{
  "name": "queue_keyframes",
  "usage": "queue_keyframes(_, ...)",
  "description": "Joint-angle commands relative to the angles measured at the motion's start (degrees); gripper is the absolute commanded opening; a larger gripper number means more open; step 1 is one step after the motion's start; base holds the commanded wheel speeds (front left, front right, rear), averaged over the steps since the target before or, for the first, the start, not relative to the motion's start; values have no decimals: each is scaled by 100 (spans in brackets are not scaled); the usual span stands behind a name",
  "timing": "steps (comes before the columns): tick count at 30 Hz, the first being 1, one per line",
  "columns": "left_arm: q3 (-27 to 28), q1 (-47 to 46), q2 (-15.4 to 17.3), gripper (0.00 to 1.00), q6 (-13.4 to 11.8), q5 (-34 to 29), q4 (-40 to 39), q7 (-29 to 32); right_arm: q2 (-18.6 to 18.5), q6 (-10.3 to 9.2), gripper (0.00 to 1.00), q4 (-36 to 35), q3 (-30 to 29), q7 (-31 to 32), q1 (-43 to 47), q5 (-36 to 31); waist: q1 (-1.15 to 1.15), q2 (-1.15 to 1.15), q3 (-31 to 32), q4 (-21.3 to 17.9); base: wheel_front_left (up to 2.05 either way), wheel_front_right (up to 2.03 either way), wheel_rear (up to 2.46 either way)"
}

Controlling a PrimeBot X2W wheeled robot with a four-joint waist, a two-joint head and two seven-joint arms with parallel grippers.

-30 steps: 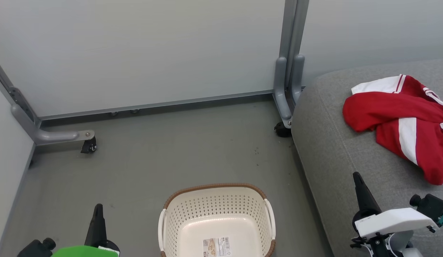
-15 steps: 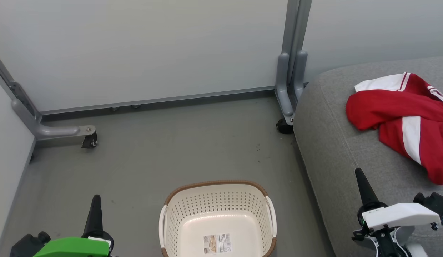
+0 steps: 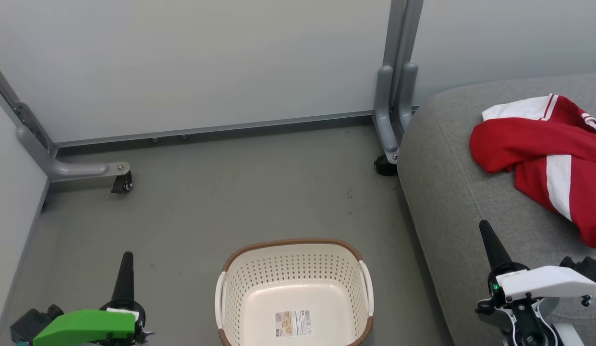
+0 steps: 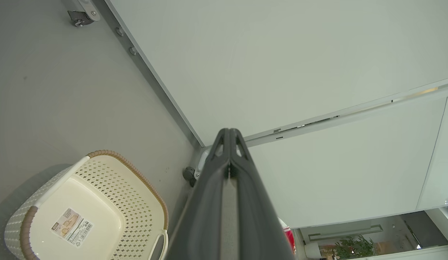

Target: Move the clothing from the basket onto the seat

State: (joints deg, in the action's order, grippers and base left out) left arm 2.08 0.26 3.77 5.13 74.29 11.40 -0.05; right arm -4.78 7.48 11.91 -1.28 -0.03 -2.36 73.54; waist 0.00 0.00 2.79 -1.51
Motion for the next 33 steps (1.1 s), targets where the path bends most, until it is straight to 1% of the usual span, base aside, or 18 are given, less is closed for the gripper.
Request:
queue_keyframes(1, 50, -169, 41, 0, 54, 123, -11, 34, -12, 3, 0, -13, -40, 40, -115, 140, 0, 0, -10, 6, 0, 0, 0)
queue_keyframes(33, 264, -564, 19, 0, 207, 1492, 205, 442, 78, 3, 0, 158, -322, 448, -338, 1550, 0, 0, -215, 109, 0, 0, 0)
